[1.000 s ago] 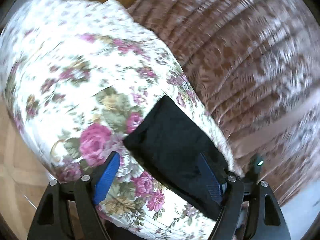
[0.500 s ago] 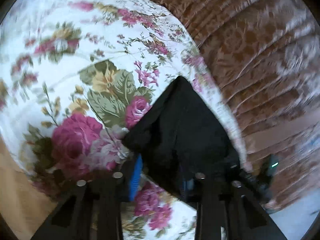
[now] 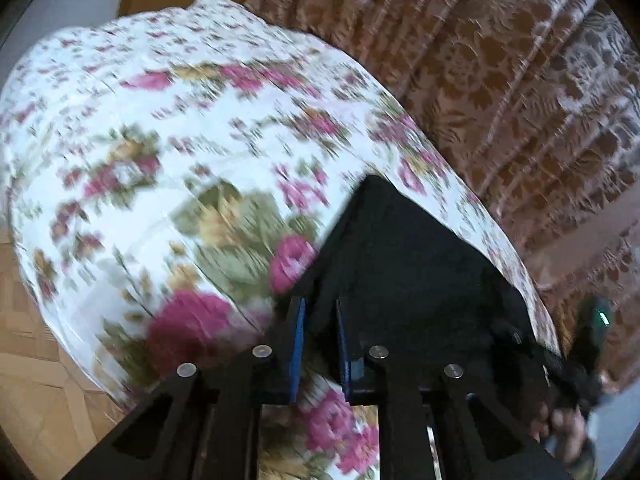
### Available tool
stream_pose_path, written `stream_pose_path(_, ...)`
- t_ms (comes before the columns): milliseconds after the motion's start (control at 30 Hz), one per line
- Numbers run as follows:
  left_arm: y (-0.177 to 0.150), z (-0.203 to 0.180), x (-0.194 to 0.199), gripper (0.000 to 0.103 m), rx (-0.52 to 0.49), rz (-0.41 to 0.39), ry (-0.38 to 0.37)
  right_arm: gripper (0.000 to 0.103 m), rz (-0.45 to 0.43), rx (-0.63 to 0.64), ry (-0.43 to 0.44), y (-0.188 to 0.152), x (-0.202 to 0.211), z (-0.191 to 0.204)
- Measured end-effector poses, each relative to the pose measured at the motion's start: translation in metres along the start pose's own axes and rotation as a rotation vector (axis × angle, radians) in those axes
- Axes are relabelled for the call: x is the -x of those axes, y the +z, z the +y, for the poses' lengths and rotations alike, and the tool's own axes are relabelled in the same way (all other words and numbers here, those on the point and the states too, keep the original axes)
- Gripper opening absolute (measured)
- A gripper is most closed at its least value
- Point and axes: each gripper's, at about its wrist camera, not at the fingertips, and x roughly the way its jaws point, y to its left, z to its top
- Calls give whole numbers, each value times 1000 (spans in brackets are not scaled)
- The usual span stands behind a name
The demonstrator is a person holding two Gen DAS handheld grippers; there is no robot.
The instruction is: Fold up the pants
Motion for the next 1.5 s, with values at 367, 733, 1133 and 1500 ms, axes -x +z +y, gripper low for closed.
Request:
stream_pose_path(367,-4,6,38,22,-74,-30,-147,22,56,182,149,-18,-33,94)
stream_pose_path(733,-17,-9,-19,22,-89,96,-75,7,103,107,77,24,-90,91)
stream_pose_path(1133,-24,-36,33,29,-135,-69,-94,13,26,38,102,-33,15,35)
stream_pose_path(1500,-87,-159,3,47,-484,12,-131,18,-127,-284,-119,-168,151,-79)
